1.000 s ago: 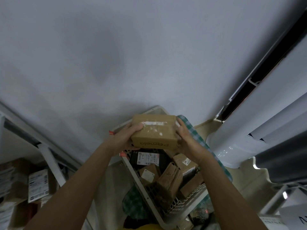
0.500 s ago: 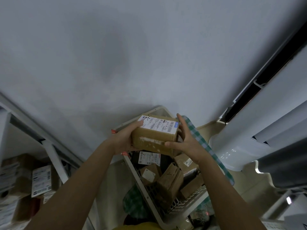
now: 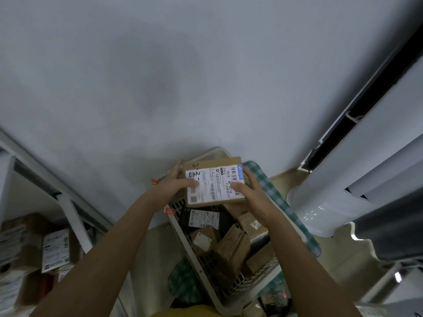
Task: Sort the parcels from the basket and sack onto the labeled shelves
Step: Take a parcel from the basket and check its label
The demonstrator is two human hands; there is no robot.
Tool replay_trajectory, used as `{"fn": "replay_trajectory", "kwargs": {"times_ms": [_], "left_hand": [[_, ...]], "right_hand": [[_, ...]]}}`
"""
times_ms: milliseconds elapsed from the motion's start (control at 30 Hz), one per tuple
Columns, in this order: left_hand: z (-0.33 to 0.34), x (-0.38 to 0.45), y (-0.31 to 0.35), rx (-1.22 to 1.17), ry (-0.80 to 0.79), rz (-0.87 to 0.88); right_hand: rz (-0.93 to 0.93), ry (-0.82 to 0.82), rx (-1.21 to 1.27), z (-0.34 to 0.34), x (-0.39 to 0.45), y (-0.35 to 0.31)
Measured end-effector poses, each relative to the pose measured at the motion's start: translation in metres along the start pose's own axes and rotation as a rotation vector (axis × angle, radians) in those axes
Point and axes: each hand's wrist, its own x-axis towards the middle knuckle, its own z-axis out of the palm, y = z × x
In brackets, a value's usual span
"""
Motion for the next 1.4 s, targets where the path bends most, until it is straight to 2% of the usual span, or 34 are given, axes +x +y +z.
{"fn": "replay_trajectory", "kwargs": {"times_ms": [100, 200, 267, 367, 600, 767, 867, 1167, 1400], "left_hand": [[0.003, -0.006, 0.009, 0.251, 0.001, 0.099], [0.012, -0.011, 0.02, 0.398, -0.214, 0.148], [0.018, -0.007, 0.019, 0.518, -0.3, 0.157], [0.022, -0.001, 0.006, 0.607, -0.278, 0.167], [0.032, -0.014, -0.035, 0.522, -0.08, 0.17], [0.045, -0.051, -0.079, 0.498, 0.139, 0.167], [0.053, -0.092, -0.11, 0.507, 0.165, 0.182], [0.102, -0.21, -0.204, 0.551, 0.005, 0.092], [0.167, -0.248, -0.239, 0.666, -0.183, 0.092]], "right_hand": [[-0.114, -0.102, -0.209, -0.012, -0.008, -0.013], [-0.167, -0.234, -0.34, -0.019, -0.014, -0.032], [-0.192, -0.273, -0.412, -0.021, -0.012, -0.038], [-0.211, -0.261, -0.467, -0.02, -0.017, -0.036], [-0.184, 0.135, -0.292, -0.01, -0.064, 0.004], [-0.087, 0.353, -0.284, -0.002, -0.111, 0.077], [-0.015, 0.432, -0.281, 0.013, -0.155, 0.127], [0.197, 0.588, -0.247, 0.058, -0.325, 0.257], [0.4, 0.709, -0.245, 0.053, -0.418, 0.298]]}}
